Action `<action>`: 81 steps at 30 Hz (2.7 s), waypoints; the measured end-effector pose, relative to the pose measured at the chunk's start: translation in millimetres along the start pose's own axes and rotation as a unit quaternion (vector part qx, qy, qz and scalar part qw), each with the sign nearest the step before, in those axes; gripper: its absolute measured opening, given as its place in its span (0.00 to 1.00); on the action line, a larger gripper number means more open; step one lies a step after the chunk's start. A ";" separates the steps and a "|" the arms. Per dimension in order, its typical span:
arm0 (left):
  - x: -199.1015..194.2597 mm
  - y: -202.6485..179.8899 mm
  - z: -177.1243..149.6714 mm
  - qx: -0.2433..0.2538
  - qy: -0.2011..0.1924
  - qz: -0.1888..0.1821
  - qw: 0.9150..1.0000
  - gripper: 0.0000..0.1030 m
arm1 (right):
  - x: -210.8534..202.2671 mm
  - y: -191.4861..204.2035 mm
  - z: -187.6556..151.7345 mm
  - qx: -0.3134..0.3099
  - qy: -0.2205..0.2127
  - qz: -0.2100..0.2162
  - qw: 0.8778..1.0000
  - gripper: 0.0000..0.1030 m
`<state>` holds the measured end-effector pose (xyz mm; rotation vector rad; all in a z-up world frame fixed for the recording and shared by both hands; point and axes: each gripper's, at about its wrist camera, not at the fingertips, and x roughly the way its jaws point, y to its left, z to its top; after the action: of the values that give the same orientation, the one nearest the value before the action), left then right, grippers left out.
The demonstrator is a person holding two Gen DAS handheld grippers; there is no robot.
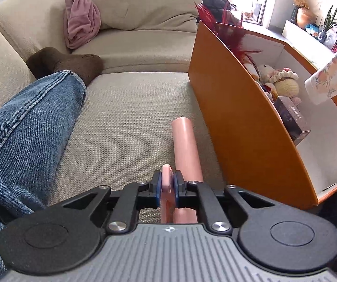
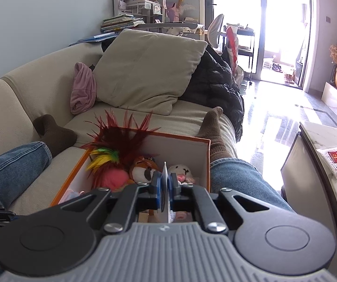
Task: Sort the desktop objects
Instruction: 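Lower the lotion tube into the shoebox and open the right gripper while the left lifts the roller, then carry the pink roller over the shoebox with the left gripper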
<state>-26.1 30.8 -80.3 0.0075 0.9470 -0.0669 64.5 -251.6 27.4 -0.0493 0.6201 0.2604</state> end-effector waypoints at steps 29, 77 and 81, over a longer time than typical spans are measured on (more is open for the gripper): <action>-62.1 36.4 37.0 -0.069 -0.073 -0.045 0.994 0.11 | 73.7 -12.1 -21.7 0.024 0.129 0.019 0.991 0.07; -5.3 -190.2 57.3 0.493 0.051 -0.200 0.845 0.07 | 44.8 -92.3 -33.0 0.131 0.049 -0.046 0.989 0.31; 1.5 -192.5 55.0 0.500 0.051 -0.213 0.838 0.07 | 46.7 -93.2 -33.1 0.134 0.049 -0.043 0.989 0.31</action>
<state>7.7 -163.3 -44.9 0.7795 0.9124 -0.9841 106.1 -335.2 -29.6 0.1700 0.7449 0.0889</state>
